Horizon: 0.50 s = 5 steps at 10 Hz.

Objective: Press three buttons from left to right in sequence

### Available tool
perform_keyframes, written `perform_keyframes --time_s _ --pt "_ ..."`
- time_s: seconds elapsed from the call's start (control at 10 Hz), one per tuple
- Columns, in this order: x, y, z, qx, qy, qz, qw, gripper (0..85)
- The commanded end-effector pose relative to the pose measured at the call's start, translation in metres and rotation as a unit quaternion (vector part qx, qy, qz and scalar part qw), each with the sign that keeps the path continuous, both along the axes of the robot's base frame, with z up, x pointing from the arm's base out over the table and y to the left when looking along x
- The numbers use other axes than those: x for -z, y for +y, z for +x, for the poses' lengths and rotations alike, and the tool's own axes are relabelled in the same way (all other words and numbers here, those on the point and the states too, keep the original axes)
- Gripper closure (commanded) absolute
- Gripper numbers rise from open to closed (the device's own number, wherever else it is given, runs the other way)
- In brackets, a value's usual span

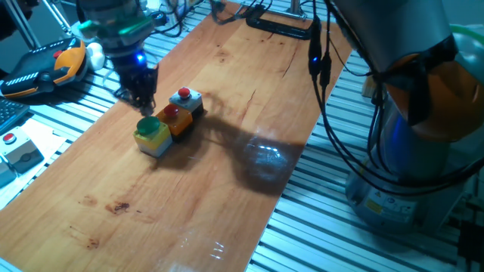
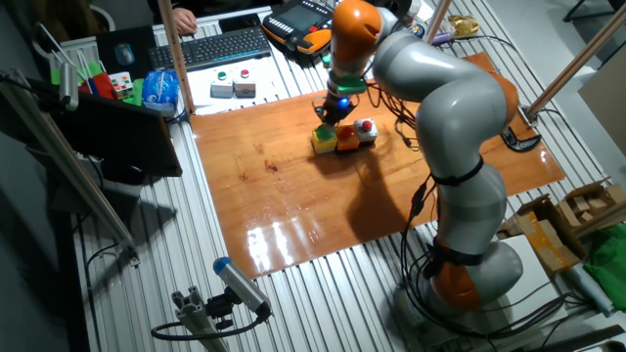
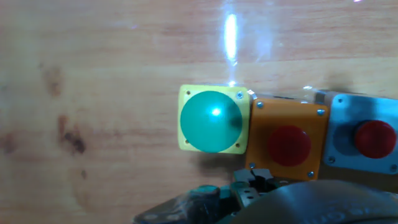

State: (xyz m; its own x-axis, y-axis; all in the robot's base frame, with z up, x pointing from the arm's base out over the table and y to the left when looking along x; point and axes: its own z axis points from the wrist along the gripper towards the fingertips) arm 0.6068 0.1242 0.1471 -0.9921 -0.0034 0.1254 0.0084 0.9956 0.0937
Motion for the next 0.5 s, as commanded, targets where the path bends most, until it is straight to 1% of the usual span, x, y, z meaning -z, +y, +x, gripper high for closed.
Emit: perform_keyframes --time_s 0.0,0.1,0.3,0.4 --pt "0.006 0.0 0.003 -0.006 -0.001 -0.002 1.0 84.3" --pt "0.012 -0.002 0.0057 -0.012 -0.003 -0.003 1.0 84.3" --pt "0.022 -0.001 0.007 -0.011 -0.009 -0.002 1.0 84.3" --pt "0.03 0.001 0.0044 -0.01 -0.019 -0.002 1.0 84.3"
